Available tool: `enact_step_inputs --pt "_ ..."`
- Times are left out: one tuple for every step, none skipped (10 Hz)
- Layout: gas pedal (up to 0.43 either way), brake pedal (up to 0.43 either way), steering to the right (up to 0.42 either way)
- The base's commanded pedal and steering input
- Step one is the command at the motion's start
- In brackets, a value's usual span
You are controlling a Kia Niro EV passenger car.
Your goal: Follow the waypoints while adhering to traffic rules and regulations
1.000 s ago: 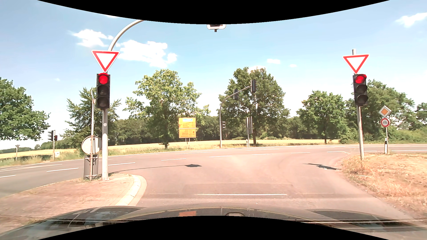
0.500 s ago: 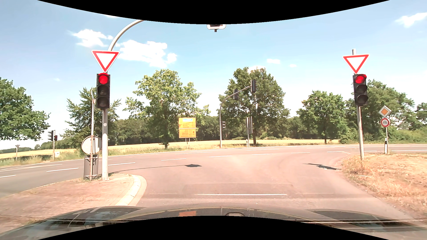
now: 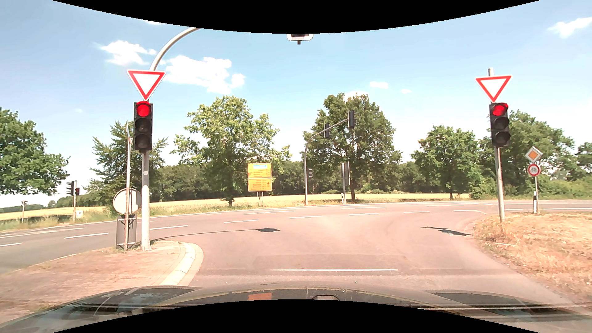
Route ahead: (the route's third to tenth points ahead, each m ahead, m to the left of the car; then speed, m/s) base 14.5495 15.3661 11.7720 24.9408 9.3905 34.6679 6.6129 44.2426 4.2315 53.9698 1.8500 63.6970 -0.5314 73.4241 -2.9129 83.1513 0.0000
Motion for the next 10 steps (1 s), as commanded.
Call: enact_step_inputs --pt "0.0 0.0 -0.006" --pt "0.0 0.0 -0.006" --pt "0.0 0.0 -0.006" --pt "0.0 0.0 -0.006" --pt "0.157 0.0 -0.005" --pt "0.24 0.0 -0.005" --pt "0.24 0.0 -0.006" --pt "0.24 0.0 -0.005" --pt "0.248 0.0 -0.005" --pt "0.248 0.0 -0.004"
